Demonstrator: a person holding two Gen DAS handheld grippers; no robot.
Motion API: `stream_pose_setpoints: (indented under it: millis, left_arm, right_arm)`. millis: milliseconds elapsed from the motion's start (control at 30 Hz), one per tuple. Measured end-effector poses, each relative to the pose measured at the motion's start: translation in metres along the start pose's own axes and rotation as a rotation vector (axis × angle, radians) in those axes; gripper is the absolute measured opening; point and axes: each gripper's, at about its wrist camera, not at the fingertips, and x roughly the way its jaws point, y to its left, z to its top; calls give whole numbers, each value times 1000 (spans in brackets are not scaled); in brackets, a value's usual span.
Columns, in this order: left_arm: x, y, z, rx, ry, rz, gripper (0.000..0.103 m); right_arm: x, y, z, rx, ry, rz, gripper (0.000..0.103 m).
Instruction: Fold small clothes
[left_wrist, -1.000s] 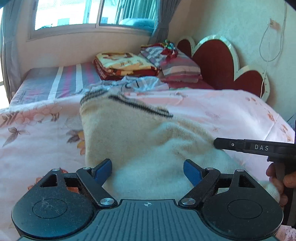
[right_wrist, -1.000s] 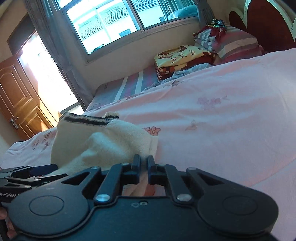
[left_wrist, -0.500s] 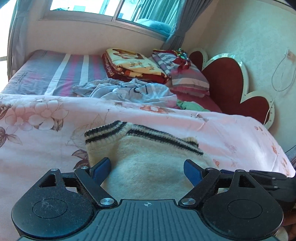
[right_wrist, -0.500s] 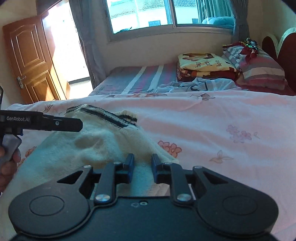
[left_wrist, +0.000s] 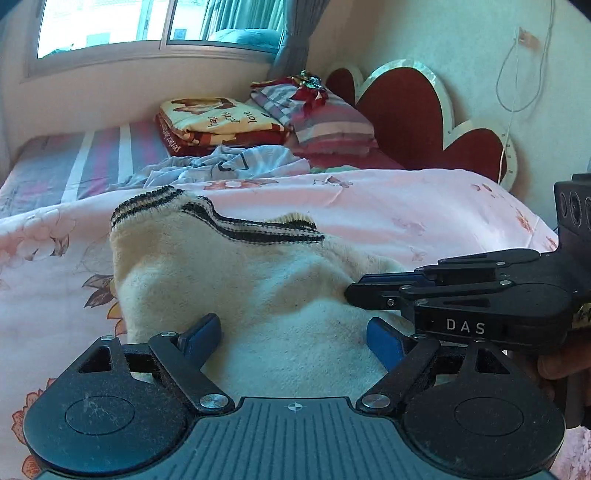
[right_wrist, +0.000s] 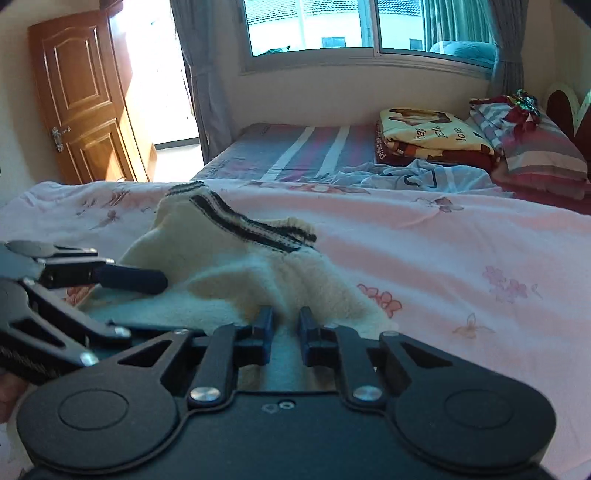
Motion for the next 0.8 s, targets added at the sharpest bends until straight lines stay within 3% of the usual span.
stream_pose_setpoints:
  millis: [67,133,200,400,500,600,800]
  left_arm:
    - [-15,4,1,-48,-31,5,85]
    - [-39,3,-4,-61,-90,12,85]
    - [-60,-3,-16,-58,-129,22,85]
    - [-78,-37,-61,57,-102,56,85]
    - [-76,-45,-74,127,-86,111,85]
    - [-78,-48,-73,127,-78,126,85]
    - [-77,-57,-75,129,-81,172,85]
  right_arm:
    - [-8,0,1,9,-4,2,14]
    - [-32,3,-2,7,-57,15,22]
    - [-59,5,-9,20,-112,47,21]
    - [-106,20,-47,-3,-159,129,21]
    - [-104,28,-61,-54,-132,109,19]
    - [-89,25,-74,-63,-83,83,16]
    - [-86,24,-78,-28,-97,79,16]
